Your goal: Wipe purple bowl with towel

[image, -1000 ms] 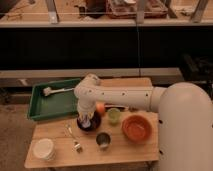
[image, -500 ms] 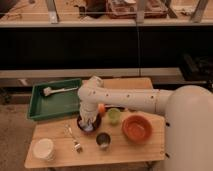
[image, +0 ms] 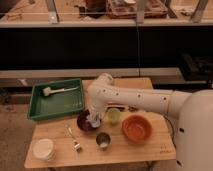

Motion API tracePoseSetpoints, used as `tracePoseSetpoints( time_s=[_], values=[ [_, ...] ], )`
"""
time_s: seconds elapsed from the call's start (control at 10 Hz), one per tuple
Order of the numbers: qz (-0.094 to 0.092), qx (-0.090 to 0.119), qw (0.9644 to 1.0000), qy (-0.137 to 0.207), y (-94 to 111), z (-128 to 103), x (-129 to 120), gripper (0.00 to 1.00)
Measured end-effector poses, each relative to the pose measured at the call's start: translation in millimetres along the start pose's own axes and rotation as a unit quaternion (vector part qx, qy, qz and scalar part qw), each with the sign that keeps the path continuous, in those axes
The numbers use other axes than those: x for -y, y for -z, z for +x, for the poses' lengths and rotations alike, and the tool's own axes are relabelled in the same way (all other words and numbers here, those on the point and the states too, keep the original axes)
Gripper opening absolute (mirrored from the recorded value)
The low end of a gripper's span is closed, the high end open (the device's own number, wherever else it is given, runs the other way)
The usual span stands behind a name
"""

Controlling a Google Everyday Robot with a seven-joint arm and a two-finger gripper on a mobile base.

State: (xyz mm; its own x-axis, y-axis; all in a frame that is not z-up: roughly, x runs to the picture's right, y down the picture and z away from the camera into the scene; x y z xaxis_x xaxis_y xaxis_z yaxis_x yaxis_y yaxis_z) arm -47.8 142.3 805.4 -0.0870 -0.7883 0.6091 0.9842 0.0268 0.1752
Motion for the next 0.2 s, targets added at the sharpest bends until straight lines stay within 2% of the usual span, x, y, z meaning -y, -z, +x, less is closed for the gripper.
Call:
tracePoseSetpoints(
  time_s=[0.2],
  values=[
    [-0.001, -0.017, 0.9998, -0.004, -1.8, 21.7, 5.4, 0.0]
  ],
)
